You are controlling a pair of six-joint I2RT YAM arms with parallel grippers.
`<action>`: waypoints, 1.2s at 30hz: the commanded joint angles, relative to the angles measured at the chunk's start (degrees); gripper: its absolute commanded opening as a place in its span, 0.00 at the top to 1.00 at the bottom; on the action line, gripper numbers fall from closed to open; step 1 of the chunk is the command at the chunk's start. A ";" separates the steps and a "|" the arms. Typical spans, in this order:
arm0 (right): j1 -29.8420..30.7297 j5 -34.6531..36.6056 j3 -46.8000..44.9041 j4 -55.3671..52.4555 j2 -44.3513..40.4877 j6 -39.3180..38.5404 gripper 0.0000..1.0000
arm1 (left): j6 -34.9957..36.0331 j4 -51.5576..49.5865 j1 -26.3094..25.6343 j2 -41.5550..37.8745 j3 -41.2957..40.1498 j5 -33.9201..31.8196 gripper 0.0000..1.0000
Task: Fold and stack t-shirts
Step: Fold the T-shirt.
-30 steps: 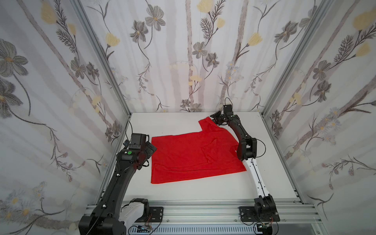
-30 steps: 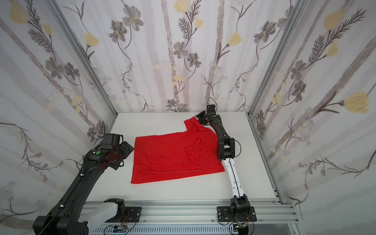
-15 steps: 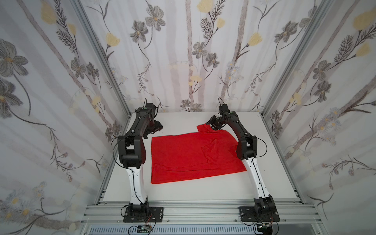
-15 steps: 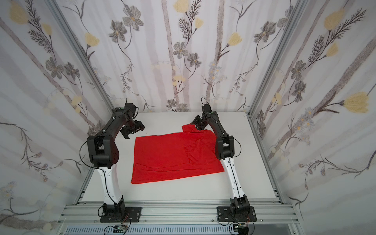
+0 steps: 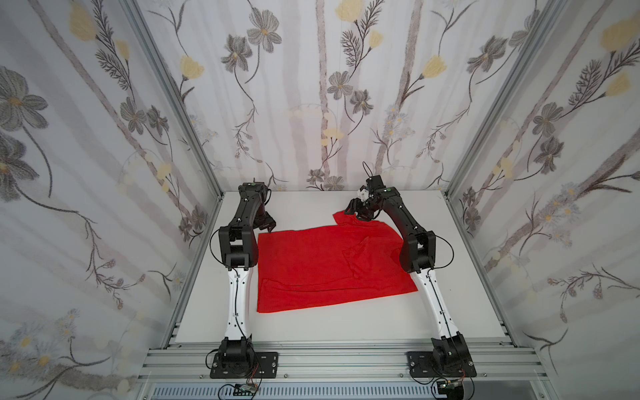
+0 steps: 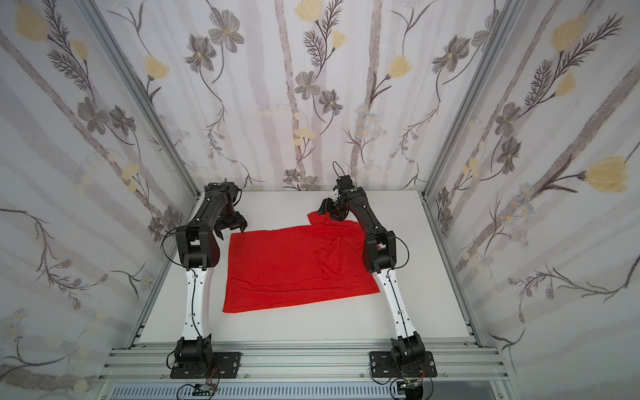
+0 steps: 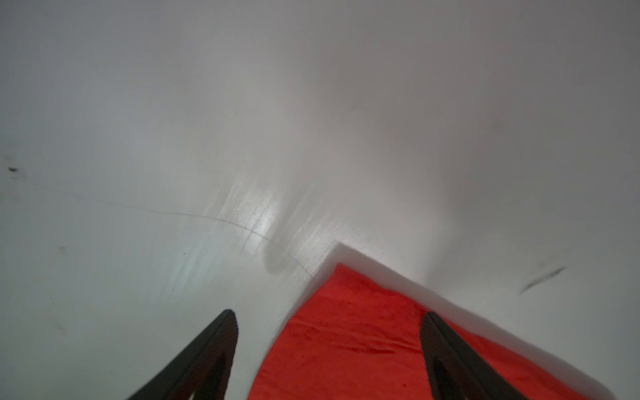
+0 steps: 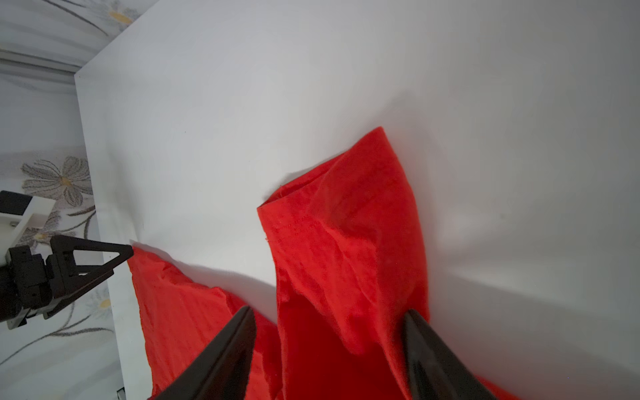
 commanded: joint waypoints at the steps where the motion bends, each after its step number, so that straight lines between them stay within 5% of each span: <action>1: 0.13 3.04 1.51 -0.85 1.47 -2.11 0.33 | 2.13 -1.90 0.67 1.58 0.34 3.52 0.25; 6: 0.20 10.77 2.95 0.75 2.46 -2.48 0.42 | 4.06 -2.30 1.32 3.20 0.52 4.86 0.41; 9: 0.29 11.80 3.15 3.45 2.58 -2.32 0.55 | 4.45 -2.48 1.41 4.22 0.60 4.85 0.49; 12: 0.29 12.02 3.15 4.75 3.16 -2.26 0.67 | 4.95 -3.20 1.42 5.92 1.40 5.71 0.71; 18: 0.30 11.67 3.23 5.56 4.44 -1.73 0.95 | 5.25 -3.36 1.26 6.58 1.40 4.59 1.00; 26: -0.04 10.38 3.41 8.30 1.90 -3.28 1.00 | 5.77 -2.92 0.71 4.43 1.73 2.50 1.00; 36: -4.72 -0.08 2.29 7.32 -5.20 -4.26 1.00 | 0.74 -3.86 0.71 -1.76 0.93 -0.11 1.00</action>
